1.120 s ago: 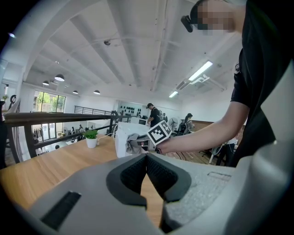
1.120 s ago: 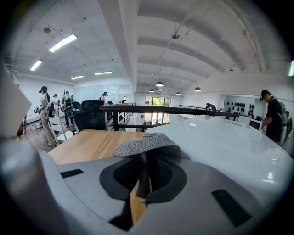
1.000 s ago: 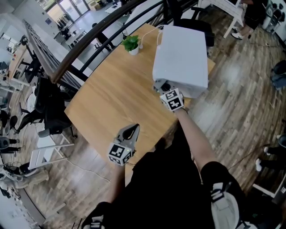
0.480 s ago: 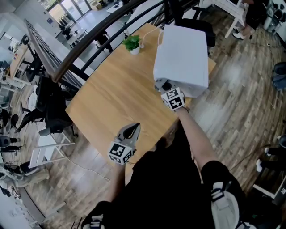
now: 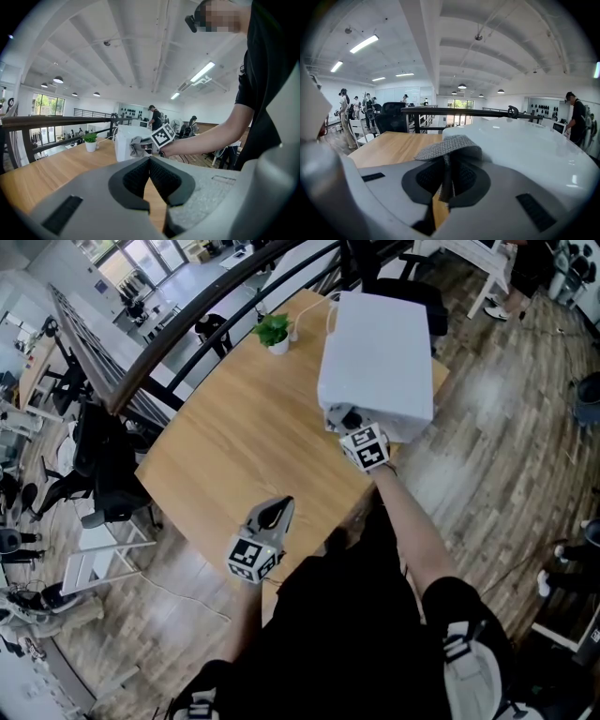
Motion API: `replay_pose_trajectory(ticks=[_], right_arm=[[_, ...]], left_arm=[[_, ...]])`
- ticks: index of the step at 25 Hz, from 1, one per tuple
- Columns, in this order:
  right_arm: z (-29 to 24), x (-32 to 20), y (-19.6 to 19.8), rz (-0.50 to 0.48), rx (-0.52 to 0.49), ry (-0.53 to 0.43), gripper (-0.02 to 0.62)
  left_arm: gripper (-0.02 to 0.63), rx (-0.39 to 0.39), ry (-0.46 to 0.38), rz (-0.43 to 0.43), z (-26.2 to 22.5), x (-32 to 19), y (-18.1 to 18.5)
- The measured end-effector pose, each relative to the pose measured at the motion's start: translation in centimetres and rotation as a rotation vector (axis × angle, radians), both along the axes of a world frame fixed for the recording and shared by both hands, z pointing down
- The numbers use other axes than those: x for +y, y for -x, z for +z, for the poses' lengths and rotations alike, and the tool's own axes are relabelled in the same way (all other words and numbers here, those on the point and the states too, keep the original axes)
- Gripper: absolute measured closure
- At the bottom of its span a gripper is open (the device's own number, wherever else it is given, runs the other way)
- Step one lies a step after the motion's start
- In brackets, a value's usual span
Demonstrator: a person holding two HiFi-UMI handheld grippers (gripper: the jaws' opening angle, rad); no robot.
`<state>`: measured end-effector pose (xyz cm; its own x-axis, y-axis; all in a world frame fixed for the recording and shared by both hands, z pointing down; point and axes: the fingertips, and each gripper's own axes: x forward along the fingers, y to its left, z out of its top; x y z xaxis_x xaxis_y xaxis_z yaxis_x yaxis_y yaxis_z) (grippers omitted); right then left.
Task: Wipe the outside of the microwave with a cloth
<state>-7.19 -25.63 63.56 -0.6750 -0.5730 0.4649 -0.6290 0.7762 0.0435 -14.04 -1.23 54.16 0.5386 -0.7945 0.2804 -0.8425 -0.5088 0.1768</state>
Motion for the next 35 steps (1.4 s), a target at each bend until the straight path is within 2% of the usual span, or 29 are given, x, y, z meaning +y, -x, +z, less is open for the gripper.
replay_pose_trajectory(ticks=[35], right_arm=[[-0.2,0.1,-9.9,0.114,0.027,-0.011,0.577]], left_arm=[[0.604,0.006,-0.012,0.108,-0.5,-1.7,-4.4]])
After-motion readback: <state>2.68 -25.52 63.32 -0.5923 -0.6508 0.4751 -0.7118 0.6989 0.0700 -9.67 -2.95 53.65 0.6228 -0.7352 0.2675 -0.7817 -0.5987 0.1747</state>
